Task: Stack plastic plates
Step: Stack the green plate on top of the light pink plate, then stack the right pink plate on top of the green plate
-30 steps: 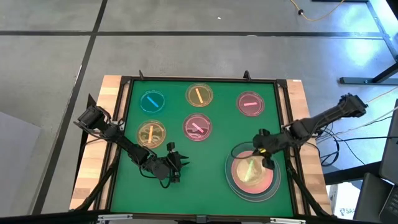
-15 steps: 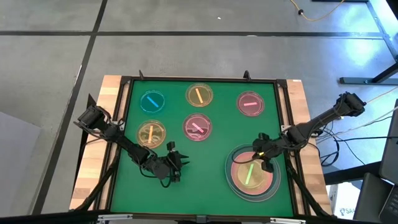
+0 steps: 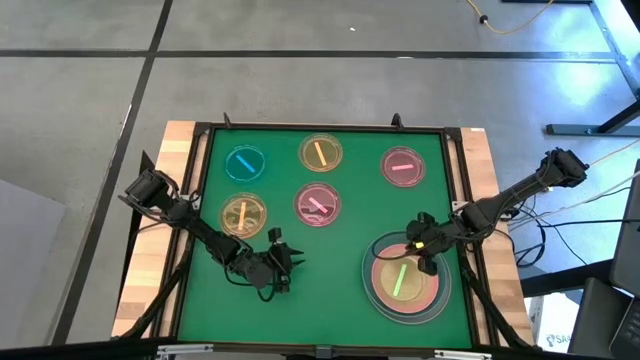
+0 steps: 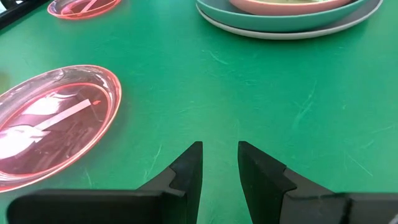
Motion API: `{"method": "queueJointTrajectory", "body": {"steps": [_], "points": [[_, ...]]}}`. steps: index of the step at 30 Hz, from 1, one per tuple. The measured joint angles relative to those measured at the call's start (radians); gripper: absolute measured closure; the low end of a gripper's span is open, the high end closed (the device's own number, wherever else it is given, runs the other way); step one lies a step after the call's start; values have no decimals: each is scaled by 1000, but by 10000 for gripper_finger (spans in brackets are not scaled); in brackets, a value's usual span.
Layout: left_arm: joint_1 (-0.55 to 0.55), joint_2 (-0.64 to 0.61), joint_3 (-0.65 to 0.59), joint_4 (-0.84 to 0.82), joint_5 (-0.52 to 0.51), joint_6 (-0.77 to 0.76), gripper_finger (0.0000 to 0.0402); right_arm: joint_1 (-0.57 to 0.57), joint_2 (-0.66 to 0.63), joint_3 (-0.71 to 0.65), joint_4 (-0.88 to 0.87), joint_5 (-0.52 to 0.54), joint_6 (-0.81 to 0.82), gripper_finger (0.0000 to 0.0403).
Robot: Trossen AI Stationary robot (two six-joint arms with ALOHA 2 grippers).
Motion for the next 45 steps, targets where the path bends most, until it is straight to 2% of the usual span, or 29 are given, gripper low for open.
{"method": "queueJointTrajectory", "body": {"steps": [5,10,12,17,20,33,38,45], "points": [[0,0,0,0,0,-1,306,0,0,0,1,2,-11,275],[0,0,0,0,0,-1,306,-43,0,44,2,24,-82,253],[0,0,0,0,0,-1,306,-74,0,71,2,83,-114,252],[2,0,0,0,0,-1,306,-167,-1,104,2,310,-227,251],[2,0,0,0,0,0,306,-232,-1,104,-1,383,-279,251],[2,0,0,0,8,0,306,-495,24,104,10,385,-480,251],[2,0,0,-1,8,0,306,-594,103,104,45,381,-545,251],[2,0,0,-7,8,-3,306,-732,258,104,104,284,-591,251]]}}
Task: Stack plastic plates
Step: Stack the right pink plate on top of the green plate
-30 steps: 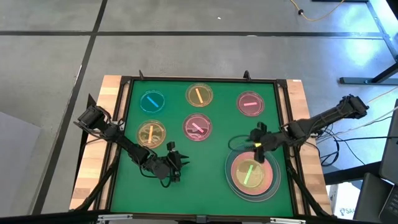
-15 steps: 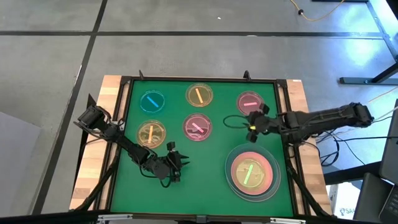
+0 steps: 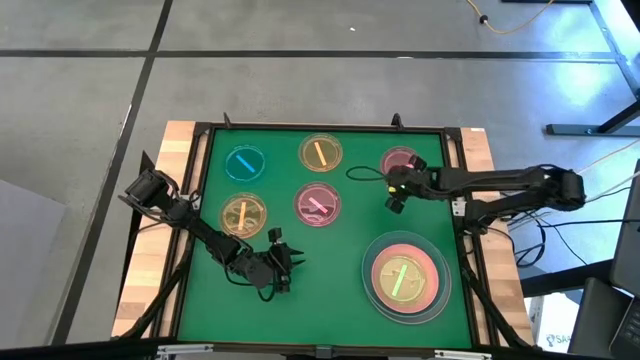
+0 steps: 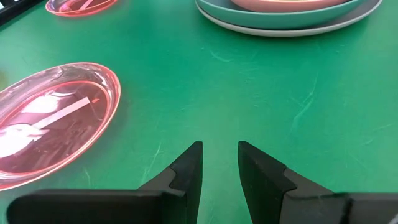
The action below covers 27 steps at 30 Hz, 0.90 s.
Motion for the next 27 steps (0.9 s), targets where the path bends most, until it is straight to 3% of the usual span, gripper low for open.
{"method": "queueJointTrajectory", "body": {"steps": [10,19,27], "points": [[0,0,0,-5,0,-2,306,-85,201,0,47,-30,-21,251],[0,0,0,-10,0,-3,306,-93,282,0,88,44,-39,255],[0,0,0,-12,0,-3,306,-127,289,1,93,7,-65,323]]}}
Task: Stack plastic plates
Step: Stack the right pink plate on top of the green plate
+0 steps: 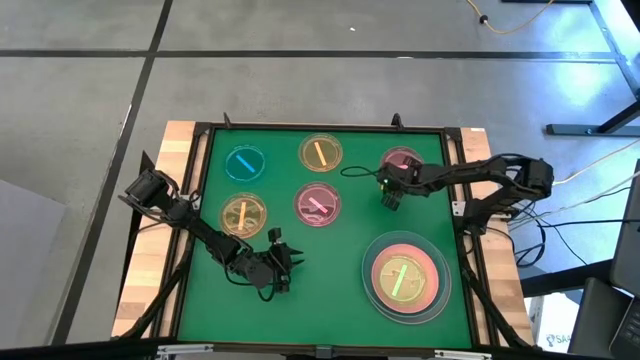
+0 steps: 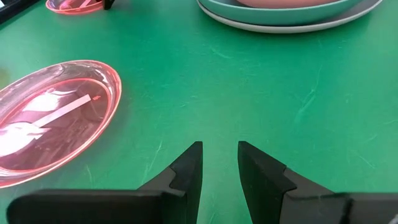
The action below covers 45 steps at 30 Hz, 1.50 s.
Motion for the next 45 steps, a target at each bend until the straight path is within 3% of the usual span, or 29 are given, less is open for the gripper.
{"method": "queueJointTrajectory", "body": {"steps": [7,20,34,45], "points": [[0,0,0,0,0,0,306,1,2,0,22,-13,-34,396],[0,0,0,0,-4,0,306,38,-85,-2,-43,-29,-57,398],[0,0,0,0,-5,0,306,277,-324,10,-194,-84,113,401],[0,0,0,1,-5,-1,306,521,-347,182,-402,-92,261,402]]}}
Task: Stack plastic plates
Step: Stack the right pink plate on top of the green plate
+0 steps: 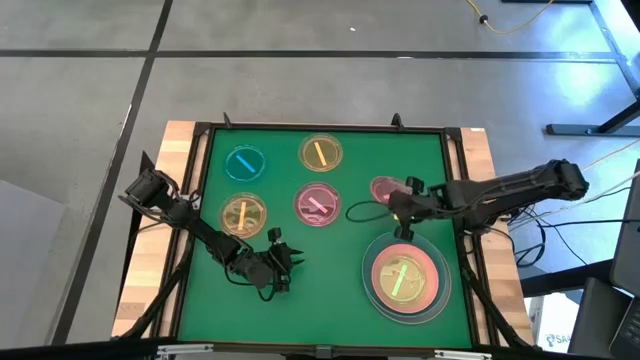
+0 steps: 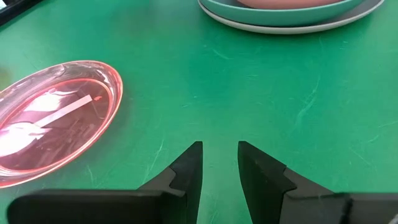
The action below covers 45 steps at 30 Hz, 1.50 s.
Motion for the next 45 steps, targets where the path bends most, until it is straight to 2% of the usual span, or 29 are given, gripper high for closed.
{"method": "queueJointTrajectory", "body": {"steps": [10,21,30,35,38,45], "points": [[0,0,0,0,0,-1,306,231,0,148,-83,-165,116,402],[0,0,0,1,0,-18,306,447,0,192,-75,-212,314,402],[0,0,0,0,-3,-18,306,596,2,192,110,-251,341,402],[0,0,0,0,-3,-18,306,666,28,181,106,-229,417,402],[0,0,0,0,-3,-18,306,709,52,160,102,-177,441,402],[0,0,0,0,-3,-18,306,717,117,133,102,-139,443,402]]}}
